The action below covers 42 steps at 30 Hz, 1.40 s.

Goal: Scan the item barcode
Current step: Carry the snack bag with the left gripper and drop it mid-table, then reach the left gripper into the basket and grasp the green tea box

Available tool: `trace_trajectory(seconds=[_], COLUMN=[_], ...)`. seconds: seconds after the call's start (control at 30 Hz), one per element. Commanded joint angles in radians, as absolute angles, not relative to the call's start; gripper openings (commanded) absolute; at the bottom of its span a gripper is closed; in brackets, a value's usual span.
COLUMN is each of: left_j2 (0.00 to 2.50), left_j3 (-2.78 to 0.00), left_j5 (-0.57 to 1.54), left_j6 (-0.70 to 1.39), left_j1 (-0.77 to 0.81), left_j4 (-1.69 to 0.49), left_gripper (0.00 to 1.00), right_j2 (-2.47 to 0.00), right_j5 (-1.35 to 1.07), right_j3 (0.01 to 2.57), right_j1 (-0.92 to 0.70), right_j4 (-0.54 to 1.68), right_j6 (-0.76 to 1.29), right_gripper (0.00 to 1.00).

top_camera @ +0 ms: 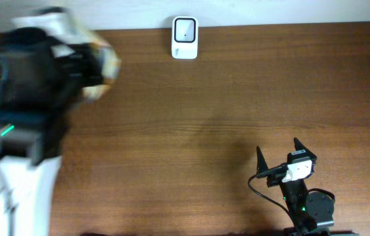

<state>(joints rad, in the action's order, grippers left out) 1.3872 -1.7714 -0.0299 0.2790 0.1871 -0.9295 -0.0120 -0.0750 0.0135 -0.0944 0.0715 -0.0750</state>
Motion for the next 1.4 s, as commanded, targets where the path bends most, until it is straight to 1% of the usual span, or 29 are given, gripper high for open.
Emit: trace_trajectory(seconds=[0.0,0.07,0.23,0.27,0.3,0.33,0.4,0.43,0.47,0.5,0.53,0.63,0.73,0.87,0.9,0.93,1.03,1.1,1.13,1.23,1.37], left_j2=[1.578,1.697,1.969,2.054,2.098,2.123,2.131,2.119,2.104,2.093,2.068,1.979,1.897,1.772,1.756,1.751,1.756,1.756,1.756,1.756,1.756], left_j3=[-1.693,-1.687,-1.687,-1.687,-1.687,-1.687,-1.692,-1.715,-1.765,-1.803,-1.886,-2.142,-2.302,-2.339,-2.339,-2.339,-2.291,-2.230,-2.178,-2.017,-1.789], left_j5=[-0.022,-0.022,-0.026,-0.035,-0.046,-0.044,-0.044,-0.046,-0.049,-0.049,-0.049,-0.056,-0.116,-0.327,-0.337,-0.336,-0.281,-0.171,-0.124,-0.093,-0.097], left_j6=[0.256,0.256,0.250,0.229,0.229,0.230,0.230,0.230,0.229,0.229,0.229,0.230,0.249,0.389,0.429,0.480,0.538,0.548,0.550,0.550,0.550], left_j1=[0.373,0.438,0.535,0.560,0.570,0.577,0.580,0.579,0.574,0.568,0.550,0.430,0.285,0.003,-0.082,-0.199,-0.399,-0.513,-0.570,-0.643,-0.678], left_j4=[-0.929,-0.931,-0.932,-0.921,-0.920,-0.920,-0.921,-0.926,-0.946,-0.960,-0.987,-1.098,-1.209,-1.345,-1.377,-1.422,-1.456,-1.438,-1.414,-1.333,-1.163], left_gripper=[0.00,0.00,0.00,0.00,0.04,0.15,0.61,0.77,0.86,0.91,0.99,1.00,0.99,0.99,0.99,0.99,0.99,0.93,0.92,0.92,0.91], right_j2=[-0.004,-0.004,-0.004,-0.004,-0.004,-0.004,-0.004,-0.004,-0.004,-0.004,-0.004,-0.004,-0.004,-0.004,-0.004,-0.004,-0.004,-0.004,-0.004,-0.004,-0.004], right_j5=[-0.066,-0.066,-0.066,-0.066,-0.066,-0.066,-0.066,-0.067,-0.066,-0.066,-0.066,-0.066,-0.066,-0.066,-0.066,-0.066,-0.066,-0.066,-0.066,-0.066,-0.066], right_j3=[0.006,0.006,0.006,0.006,0.006,0.006,0.006,0.006,0.006,0.006,0.006,0.006,0.006,0.006,0.006,0.006,0.006,0.006,0.006,0.006,0.006], right_j1=[-0.099,-0.099,-0.099,-0.099,-0.099,-0.099,-0.099,-0.099,-0.099,-0.099,-0.099,-0.099,-0.099,-0.099,-0.099,-0.099,-0.099,-0.099,-0.099,-0.099,-0.099], right_j4=[0.072,0.072,0.072,0.072,0.072,0.072,0.072,0.072,0.072,0.072,0.072,0.072,0.072,0.072,0.072,0.072,0.072,0.072,0.072,0.072,0.072], right_j6=[-0.071,-0.071,-0.071,-0.071,-0.071,-0.071,-0.071,-0.071,-0.071,-0.071,-0.071,-0.071,-0.071,-0.071,-0.071,-0.071,-0.071,-0.071,-0.071,-0.071,-0.071], right_gripper=[0.99,0.99,0.99,0.99,0.99,0.99,0.99,0.99,0.99,0.99,0.99,0.99,0.99,0.99,0.99,0.98,0.99,0.99,0.99,0.99,0.99])
